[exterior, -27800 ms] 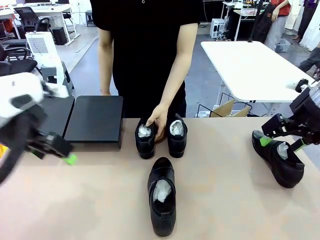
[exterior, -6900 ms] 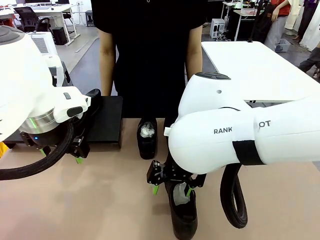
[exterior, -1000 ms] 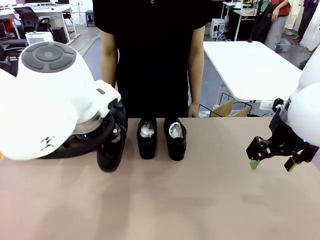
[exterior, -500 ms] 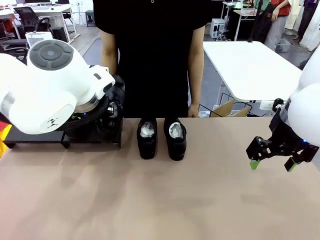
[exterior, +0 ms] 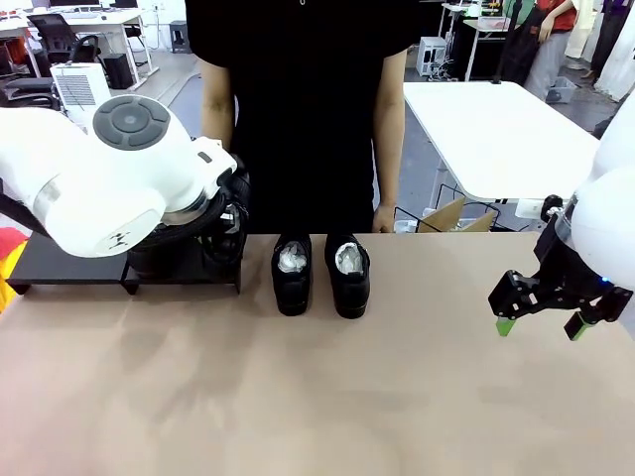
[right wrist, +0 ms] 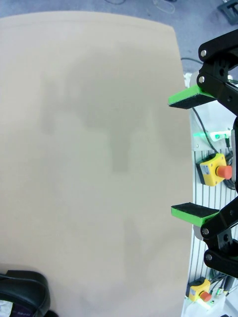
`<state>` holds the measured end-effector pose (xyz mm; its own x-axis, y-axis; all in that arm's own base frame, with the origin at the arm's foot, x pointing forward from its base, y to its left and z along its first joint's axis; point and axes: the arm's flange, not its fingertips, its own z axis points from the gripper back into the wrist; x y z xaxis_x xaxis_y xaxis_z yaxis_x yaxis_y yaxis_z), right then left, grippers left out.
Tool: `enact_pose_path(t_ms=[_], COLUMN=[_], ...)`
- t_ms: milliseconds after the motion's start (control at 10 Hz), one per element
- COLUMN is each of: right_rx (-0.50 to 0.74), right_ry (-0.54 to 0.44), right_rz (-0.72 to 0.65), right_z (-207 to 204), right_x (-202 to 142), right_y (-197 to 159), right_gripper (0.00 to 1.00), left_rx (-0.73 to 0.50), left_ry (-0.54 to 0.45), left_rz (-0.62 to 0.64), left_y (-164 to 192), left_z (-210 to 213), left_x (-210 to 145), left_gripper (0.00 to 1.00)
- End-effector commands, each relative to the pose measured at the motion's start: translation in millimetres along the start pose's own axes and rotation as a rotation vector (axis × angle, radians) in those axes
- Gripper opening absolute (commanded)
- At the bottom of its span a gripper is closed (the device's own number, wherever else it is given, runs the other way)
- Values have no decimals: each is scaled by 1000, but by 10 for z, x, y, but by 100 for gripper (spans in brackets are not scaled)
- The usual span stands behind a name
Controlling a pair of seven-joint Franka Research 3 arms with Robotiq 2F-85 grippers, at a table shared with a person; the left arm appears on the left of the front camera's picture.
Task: Organize the shoes by placing them on the stand.
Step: Place the Shoe from the middle of the table onto the Shoes Stand.
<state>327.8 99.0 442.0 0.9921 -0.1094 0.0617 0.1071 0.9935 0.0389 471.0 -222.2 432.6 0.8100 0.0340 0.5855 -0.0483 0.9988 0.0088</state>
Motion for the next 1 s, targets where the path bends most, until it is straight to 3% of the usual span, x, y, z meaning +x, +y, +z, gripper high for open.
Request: enact_pose_path(t_ms=[0,900], right_rx=[8,8], right_ry=[1,1], right_rz=[-11,-11], right_z=[10,10], right_x=[-8,-8], right_y=[15,15], right_gripper=[100,100], left_rx=[7,40], left_ry=[-46,-31], left_rz=[34,68], left_y=[-48,89], left_z=[-91,-389], left_x=[63,193], left_gripper=[0,0])
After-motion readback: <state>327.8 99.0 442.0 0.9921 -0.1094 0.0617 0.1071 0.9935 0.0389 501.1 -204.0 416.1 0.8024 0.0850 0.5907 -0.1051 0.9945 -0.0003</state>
